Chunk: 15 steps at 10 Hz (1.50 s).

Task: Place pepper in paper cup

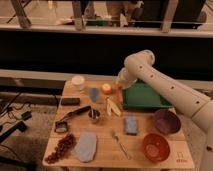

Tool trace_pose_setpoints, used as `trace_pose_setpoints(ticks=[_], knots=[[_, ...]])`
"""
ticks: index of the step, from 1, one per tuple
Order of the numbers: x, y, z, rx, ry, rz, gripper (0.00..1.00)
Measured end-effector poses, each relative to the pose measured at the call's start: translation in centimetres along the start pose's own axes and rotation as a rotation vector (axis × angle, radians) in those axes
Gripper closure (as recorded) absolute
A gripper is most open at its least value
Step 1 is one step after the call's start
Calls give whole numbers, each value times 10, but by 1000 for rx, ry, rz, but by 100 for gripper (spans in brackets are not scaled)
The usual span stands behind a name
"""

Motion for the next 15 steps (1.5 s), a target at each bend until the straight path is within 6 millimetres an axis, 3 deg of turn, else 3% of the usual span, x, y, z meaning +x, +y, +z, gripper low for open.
trace_pose_setpoints(ticks=[4, 8, 12, 15], knots=[[5, -17, 14, -121, 115, -55, 96], [34, -40, 10, -140, 183, -95, 96], [59, -27, -1, -53, 193, -23, 96], [74, -39, 0, -8, 201, -13, 96]])
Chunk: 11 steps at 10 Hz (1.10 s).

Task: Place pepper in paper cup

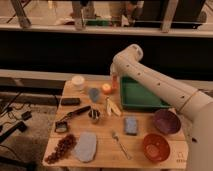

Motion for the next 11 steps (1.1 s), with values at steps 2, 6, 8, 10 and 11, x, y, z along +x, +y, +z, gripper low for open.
trace_pose_setpoints(ticks=[2, 6, 8, 10, 11], knots=[[10, -20, 6, 28, 4, -9, 96], [19, -38, 9, 53, -3, -37, 96], [19, -35, 9, 50, -3, -34, 96], [18, -38, 10, 53, -4, -37, 96], [18, -37, 9, 52, -4, -36, 96]])
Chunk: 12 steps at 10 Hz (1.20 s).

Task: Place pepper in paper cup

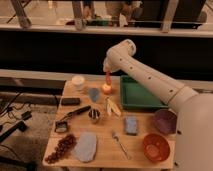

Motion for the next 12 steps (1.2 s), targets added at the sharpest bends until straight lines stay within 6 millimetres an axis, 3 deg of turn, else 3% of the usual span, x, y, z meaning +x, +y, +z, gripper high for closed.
trace_pose_setpoints(ticks=[3, 5, 7, 9, 12], knots=[[0, 0, 0, 1, 1, -1, 96], [1, -12, 0, 26, 7, -18, 96], [1, -46, 4, 68, 11, -43, 96], [0, -100, 9, 119, 21, -76, 96], [-1, -157, 15, 193, 31, -123, 96]])
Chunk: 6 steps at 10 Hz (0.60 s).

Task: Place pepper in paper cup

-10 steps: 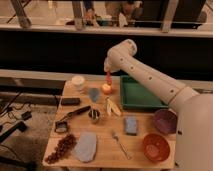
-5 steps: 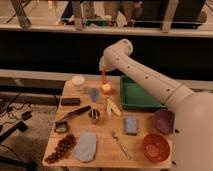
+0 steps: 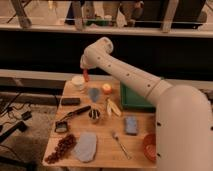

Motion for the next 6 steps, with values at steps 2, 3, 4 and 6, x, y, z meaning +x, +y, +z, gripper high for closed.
trace_pose_setpoints(ticks=[2, 3, 4, 6], knots=[[0, -23, 5, 48, 4, -30, 96], [0, -33, 7, 68, 7, -43, 96], [-3, -40, 8, 86, 7, -51, 96], [-8, -52, 14, 117, 10, -77, 96]])
